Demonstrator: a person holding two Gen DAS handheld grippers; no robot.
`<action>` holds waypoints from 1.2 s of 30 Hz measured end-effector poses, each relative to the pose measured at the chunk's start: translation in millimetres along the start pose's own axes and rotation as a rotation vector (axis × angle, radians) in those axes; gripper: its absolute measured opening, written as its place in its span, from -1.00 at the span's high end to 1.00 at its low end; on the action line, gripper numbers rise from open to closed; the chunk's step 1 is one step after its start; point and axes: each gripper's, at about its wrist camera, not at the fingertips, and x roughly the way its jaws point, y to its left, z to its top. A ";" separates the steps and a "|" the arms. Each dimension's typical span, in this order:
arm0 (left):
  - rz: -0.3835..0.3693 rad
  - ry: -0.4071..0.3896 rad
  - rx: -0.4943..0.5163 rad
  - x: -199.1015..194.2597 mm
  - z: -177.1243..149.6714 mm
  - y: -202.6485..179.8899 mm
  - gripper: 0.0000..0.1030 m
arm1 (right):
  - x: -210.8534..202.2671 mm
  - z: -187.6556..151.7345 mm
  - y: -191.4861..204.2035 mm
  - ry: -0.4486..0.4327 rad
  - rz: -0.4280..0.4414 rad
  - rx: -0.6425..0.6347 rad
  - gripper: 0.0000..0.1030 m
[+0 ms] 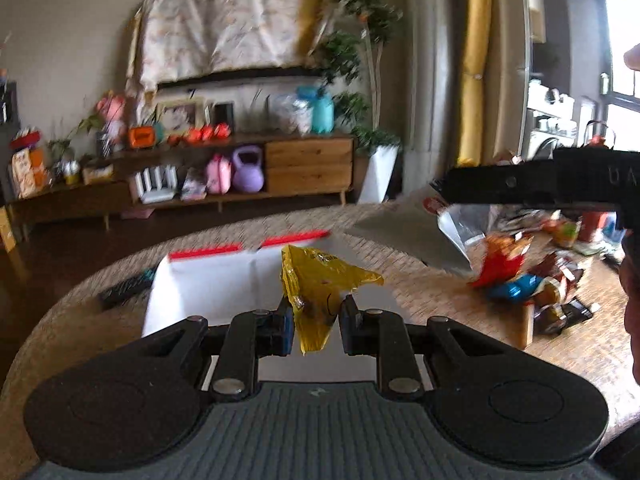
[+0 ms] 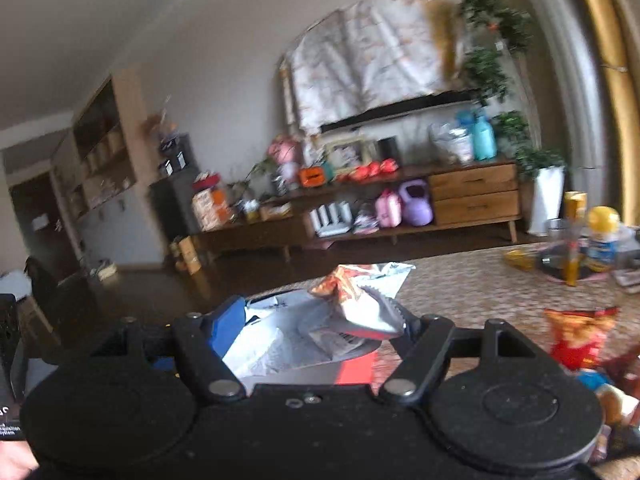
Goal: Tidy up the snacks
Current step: 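Carry both held bags over the white red-rimmed box, then open both tools to drop the bags into the box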
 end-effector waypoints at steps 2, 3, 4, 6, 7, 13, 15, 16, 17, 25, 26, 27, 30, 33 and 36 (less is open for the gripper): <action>0.019 0.034 -0.004 6.2 -6.4 12.4 0.59 | 18.2 -0.7 11.6 0.036 0.012 -0.016 -0.42; 0.023 0.056 -0.009 10.2 -10.7 18.9 0.59 | 27.3 -0.5 16.5 0.056 0.016 -0.023 -0.42; 0.024 0.073 -0.017 14.4 -13.2 22.3 0.59 | 36.0 -1.3 22.5 0.079 0.021 -0.033 -0.42; 0.018 0.115 -0.035 22.4 -19.7 32.0 0.59 | 56.1 -2.6 33.0 0.132 0.027 -0.067 -0.42; 0.016 0.130 -0.042 25.7 -22.9 35.3 0.59 | 64.8 -5.6 37.3 0.157 0.027 -0.086 -0.42; 0.017 0.248 -0.055 41.3 -43.8 48.1 0.59 | 107.7 -29.6 70.1 0.321 0.021 -0.213 -0.42; 0.017 0.276 -0.063 44.2 -49.4 50.7 0.58 | 120.1 -35.4 76.2 0.375 0.011 -0.232 -0.42; 0.020 0.283 -0.056 44.5 -51.3 51.5 0.58 | 122.9 -38.8 78.4 0.399 0.005 -0.240 -0.42; 0.022 0.284 -0.045 44.1 -52.5 50.9 0.58 | 126.7 -41.6 79.8 0.418 0.000 -0.246 -0.43; 0.048 0.313 -0.013 47.1 -56.3 40.1 0.57 | 131.4 -53.2 82.7 0.482 -0.043 -0.242 -0.52; 0.049 0.314 -0.019 48.1 -55.8 41.6 0.57 | 129.3 -54.0 83.1 0.488 -0.040 -0.239 -0.62; 0.050 0.315 -0.022 48.1 -55.9 41.8 0.56 | 127.2 -54.6 82.8 0.489 -0.041 -0.239 -0.65; 0.060 0.311 -0.012 46.5 -54.7 40.0 0.38 | 123.9 -52.3 78.9 0.471 -0.031 -0.228 -0.66; 0.044 0.283 -0.005 39.6 -52.0 36.2 -0.06 | 118.0 -45.9 72.4 0.447 -0.025 -0.204 -0.66; 0.051 0.234 -0.002 31.9 -48.0 30.6 -0.45 | 106.7 -33.9 66.8 0.393 -0.012 -0.168 -0.66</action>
